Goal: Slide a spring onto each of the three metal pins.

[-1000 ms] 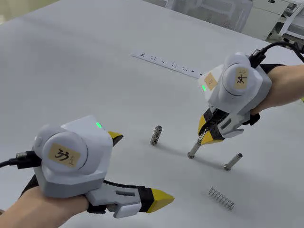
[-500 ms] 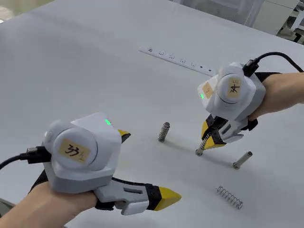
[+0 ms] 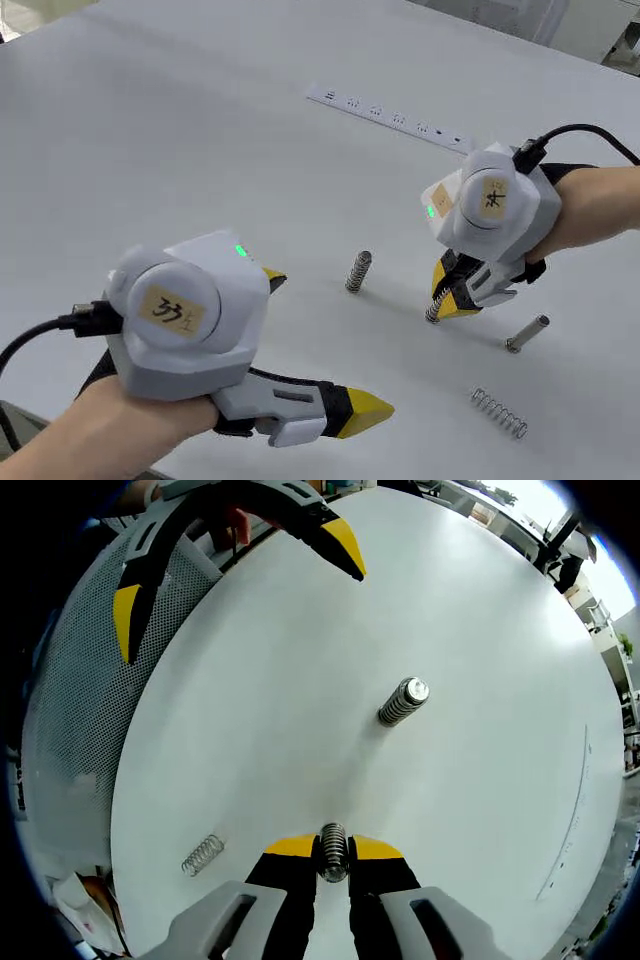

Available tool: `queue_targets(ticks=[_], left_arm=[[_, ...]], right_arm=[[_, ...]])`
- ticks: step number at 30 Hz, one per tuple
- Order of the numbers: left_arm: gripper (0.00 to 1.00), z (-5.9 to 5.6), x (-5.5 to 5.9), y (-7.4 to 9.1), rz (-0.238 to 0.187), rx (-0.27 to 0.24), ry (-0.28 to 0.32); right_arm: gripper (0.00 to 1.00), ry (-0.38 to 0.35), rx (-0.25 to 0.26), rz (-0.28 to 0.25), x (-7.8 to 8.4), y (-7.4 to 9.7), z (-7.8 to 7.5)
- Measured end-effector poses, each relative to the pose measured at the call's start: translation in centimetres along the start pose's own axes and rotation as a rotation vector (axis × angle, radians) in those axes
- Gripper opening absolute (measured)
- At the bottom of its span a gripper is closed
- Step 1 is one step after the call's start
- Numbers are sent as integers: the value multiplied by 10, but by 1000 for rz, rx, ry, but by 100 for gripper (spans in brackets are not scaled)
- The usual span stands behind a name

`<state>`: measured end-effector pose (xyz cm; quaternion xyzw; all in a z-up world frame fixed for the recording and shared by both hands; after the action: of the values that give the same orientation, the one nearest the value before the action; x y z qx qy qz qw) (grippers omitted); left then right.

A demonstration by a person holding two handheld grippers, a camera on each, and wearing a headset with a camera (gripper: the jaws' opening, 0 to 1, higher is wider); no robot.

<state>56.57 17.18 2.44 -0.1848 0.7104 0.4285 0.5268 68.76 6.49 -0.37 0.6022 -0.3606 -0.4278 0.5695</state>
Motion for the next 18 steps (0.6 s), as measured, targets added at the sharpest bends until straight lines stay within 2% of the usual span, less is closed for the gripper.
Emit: queue_targets(ticks=[4,7,10,14,18], left_arm=[[94,-2,0,-1,3,5,-2],[94,-3,0,-1,4,8,-5],[94,-3,0,-1,5,9,-8],[94,-4,0,-2,10,14,-16],[94,-4,-1,-3,16,21,-26]], right_arm=[[8,-3,-1,-1,-1,-1,0],[9,-19,-8,-21,-2,-1,1],[16,-35,-2,-42,-3,1,-1],[31,-64,16,-73,-4,5,-2],[37,-91,25,-98,-1,9,0]])
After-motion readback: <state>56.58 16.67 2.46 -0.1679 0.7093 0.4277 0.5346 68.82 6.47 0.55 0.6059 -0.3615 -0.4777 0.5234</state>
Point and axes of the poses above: the centre of the closed fingertips' face, and the gripper's own axes: y roughly backward along the fingers, z roughly to its left, x roughly out of its underside, the point moved 4 cm from there along y, roughly backward along the fingers, and after that the axes turned 7 degrees about -y, right-handed, at the moved point
